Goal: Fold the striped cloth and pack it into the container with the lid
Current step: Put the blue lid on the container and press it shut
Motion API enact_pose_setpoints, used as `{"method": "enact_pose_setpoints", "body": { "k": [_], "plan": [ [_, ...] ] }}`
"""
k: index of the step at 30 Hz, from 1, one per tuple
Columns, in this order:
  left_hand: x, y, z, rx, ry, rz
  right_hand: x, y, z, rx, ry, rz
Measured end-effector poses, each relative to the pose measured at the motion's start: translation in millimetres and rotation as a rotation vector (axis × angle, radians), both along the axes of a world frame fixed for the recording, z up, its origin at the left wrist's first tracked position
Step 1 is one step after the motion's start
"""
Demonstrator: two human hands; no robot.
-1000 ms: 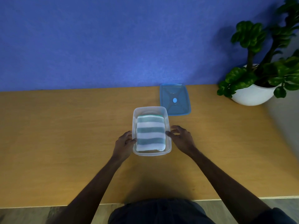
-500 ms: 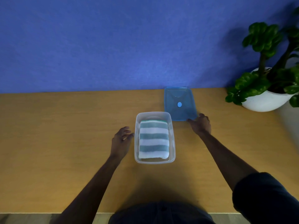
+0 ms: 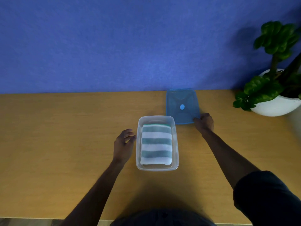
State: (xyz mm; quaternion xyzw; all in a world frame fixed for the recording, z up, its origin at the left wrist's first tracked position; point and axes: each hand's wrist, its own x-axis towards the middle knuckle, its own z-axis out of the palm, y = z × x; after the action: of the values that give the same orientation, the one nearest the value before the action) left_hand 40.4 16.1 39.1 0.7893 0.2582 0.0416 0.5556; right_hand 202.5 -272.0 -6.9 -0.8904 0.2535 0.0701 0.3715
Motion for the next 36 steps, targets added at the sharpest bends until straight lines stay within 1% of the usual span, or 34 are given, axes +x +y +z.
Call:
{"method": "enact_pose_setpoints", "body": {
  "k": [7,9,10,13,17,20,23,25,28,33,36],
  "plan": [
    [3,-3,2,0.032,-0.027,0.005,2,-3,12,0.532,-0.139,-0.267],
    [3,-4,3,0.042,-0.041,0.003,-1,-4,18,0.586,-0.206,-0.269],
    [3,-4,5,0.050,-0.047,0.005,-4,-4,24,0.574,-0.247,-0.245],
    [3,-7,8,0.084,-0.075,0.011,-17,-7,38,0.495,-0.369,-0.127],
    [5,-13,17,0.133,-0.102,-0.034,-40,-8,65,0.306,-0.522,0.045],
    [8,-25,26,0.122,-0.154,-0.079,-63,-4,85,0.081,-0.626,0.158],
    [12,-39,35,0.102,-0.204,-0.156,-88,4,102,-0.142,-0.674,0.271],
    [14,-48,41,0.060,-0.220,-0.203,-103,10,110,-0.269,-0.722,0.334],
    [16,-61,47,-0.012,-0.241,-0.257,-124,18,115,-0.459,-0.845,0.416],
    [14,-78,53,-0.238,-0.196,-0.299,-151,31,109,-0.607,-0.943,0.521],
    [16,-89,61,-0.416,-0.125,-0.321,-163,38,106,-0.694,-1.029,0.526]
  ]
}}
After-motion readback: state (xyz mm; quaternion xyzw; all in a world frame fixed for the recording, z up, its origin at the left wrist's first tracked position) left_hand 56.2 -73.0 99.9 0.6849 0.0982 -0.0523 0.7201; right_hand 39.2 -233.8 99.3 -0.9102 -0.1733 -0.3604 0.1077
